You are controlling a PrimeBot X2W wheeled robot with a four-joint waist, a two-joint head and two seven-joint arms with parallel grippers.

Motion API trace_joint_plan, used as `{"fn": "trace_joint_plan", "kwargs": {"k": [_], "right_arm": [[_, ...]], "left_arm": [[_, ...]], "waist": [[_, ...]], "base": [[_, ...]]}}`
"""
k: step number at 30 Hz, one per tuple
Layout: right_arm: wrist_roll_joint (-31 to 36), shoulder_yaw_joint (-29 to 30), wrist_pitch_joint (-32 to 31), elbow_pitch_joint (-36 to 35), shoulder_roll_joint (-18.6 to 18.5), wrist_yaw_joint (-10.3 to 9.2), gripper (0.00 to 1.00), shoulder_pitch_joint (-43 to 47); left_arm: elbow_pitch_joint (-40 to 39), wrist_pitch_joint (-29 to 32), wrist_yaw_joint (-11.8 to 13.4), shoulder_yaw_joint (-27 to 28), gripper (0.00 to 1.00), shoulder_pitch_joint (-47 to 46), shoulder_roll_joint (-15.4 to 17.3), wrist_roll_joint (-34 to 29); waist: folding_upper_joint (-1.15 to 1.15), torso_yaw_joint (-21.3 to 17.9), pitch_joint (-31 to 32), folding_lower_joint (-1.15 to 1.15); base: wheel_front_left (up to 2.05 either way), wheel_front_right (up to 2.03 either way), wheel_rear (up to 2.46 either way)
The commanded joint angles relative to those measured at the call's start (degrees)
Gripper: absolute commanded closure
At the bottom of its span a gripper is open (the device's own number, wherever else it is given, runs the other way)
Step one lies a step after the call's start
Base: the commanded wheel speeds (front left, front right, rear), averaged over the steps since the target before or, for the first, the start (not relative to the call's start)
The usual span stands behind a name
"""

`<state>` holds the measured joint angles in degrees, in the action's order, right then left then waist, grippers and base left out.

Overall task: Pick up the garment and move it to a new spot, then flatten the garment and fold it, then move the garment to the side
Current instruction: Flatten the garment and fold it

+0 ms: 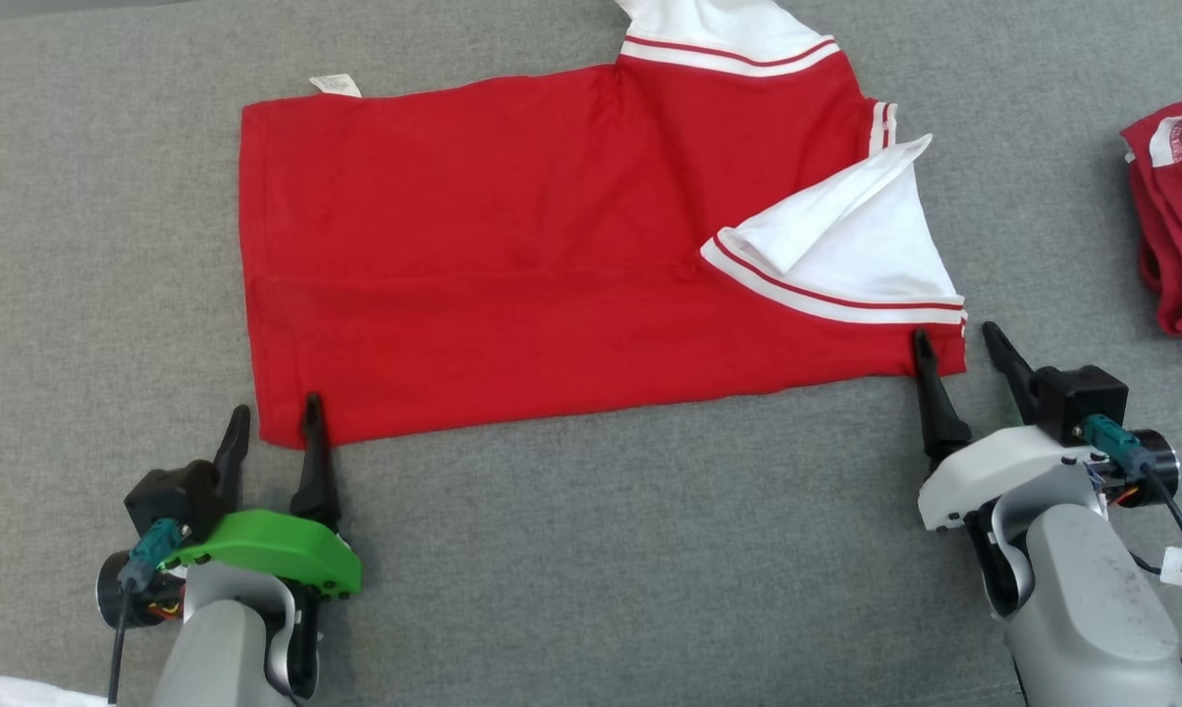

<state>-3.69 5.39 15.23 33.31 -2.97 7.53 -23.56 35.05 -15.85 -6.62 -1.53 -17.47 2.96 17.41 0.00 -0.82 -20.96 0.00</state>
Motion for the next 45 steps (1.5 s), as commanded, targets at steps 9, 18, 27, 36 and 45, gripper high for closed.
{"fn": "trace_joint_plan", "kwargs": {"k": [9, 18, 27, 36, 45], "right_arm": [[-3.79, -1.03, -0.18, 3.2, -0.12, -0.11, 1.0, -1.95], [-7.31, -0.44, -0.1, -2.64, -0.09, -0.1, 1.0, -2.48], [-11.68, -1.55, -0.1, -2.45, -1.9, -0.1, 1.0, 5.56], [-14.22, -1.3, -0.06, -1.04, -2.89, -0.11, 0.12, 14.04], [-10.55, -1.62, -0.06, -3.75, -2.27, -0.09, 0.0, 7.44]], "left_arm": [[6.42, 1.58, -0.69, -3.32, 1.0, -0.35, -0.17, 1.86], [-2.86, 0.74, -0.86, -1.12, 1.0, -0.04, 0.14, 2.55], [-4.33, 0.74, -0.35, -1.64, 1.0, 8.32, 0.15, 4.31], [-3.62, 0.74, 1.88, -4.37, 0.54, 16.11, 0.24, 5.42], [-7.02, 0.75, 2.24, -2.72, 0.0, 7.46, 0.13, 2.61]], "waist": [[0.0, 0.68, 1.33, 0.0], [0.0, 1.08, 7.38, 0.0], [0.0, 1.71, 14.18, 0.0], [0.0, 2.38, 14.83, 0.0], [0.0, 2.14, 8.4, 0.0]], "base": [[0.0, 0.0, 0.0], [0.0, 0.0, 0.0], [0.0, 0.0, 0.0], [0.0, 0.0, 0.0], [0.0, 0.0, 0.0]]}}
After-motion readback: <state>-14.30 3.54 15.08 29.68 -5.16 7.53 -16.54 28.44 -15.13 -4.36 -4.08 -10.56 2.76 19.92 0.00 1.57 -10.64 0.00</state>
